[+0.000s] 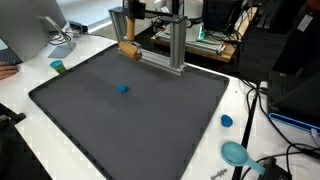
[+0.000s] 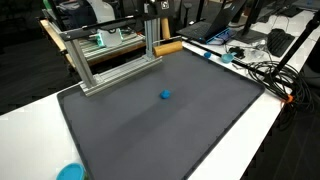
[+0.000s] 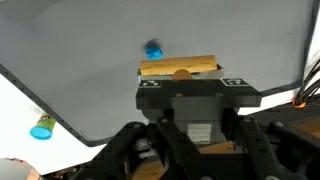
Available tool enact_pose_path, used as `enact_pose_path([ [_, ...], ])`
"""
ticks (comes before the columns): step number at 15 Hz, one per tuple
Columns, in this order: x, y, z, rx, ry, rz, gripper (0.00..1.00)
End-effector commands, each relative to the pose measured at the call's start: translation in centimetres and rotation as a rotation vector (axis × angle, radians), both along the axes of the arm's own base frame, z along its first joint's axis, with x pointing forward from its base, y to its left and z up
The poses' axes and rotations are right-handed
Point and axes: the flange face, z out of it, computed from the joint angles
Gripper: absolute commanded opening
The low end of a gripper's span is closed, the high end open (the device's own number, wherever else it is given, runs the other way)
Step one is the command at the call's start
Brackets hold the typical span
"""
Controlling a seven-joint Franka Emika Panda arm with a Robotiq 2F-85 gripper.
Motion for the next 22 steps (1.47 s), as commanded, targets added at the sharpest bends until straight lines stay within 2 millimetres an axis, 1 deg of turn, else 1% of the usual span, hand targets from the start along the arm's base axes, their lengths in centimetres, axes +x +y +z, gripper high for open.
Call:
enact_pose_path([
  [1, 0.0, -0.1, 0.0, 0.001, 0.004, -0.003, 0.22],
  [3, 0.2, 0.2, 0.8, -0.029, 0.018, 0.027, 0.22],
  [4, 0.7, 0.4, 1.2, -0.052, 0.040, 0.070, 0.22],
  [6, 1.5, 0.7, 1.9, -0.091, 0.071, 0.103, 0.22],
  [8, 2.6, 1.6, 2.9, -0.154, 0.110, 0.111, 0.22],
  [11, 5.3, 3.6, 3.8, -0.181, 0.143, 0.064, 0.22],
  [12, 6.5, 3.8, 3.7, -0.147, 0.164, 0.038, 0.22],
  [14, 8.7, 3.2, 3.3, -0.054, 0.184, -0.036, 0.22],
  [15, 5.7, 3.7, 3.1, -0.115, 0.162, 0.028, 0.22],
  [16, 6.5, 3.6, 2.7, -0.108, 0.169, 0.022, 0.47],
  [18, 6.6, 3.5, 1.8, -0.108, 0.185, 0.024, 0.47],
  [19, 6.5, 3.6, 1.8, -0.108, 0.185, 0.025, 0.22],
  [20, 6.6, 2.9, 1.7, -0.123, 0.196, 0.042, 0.22],
  [22, 7.5, 0.6, 1.0, -0.111, 0.216, 0.105, 0.22],
])
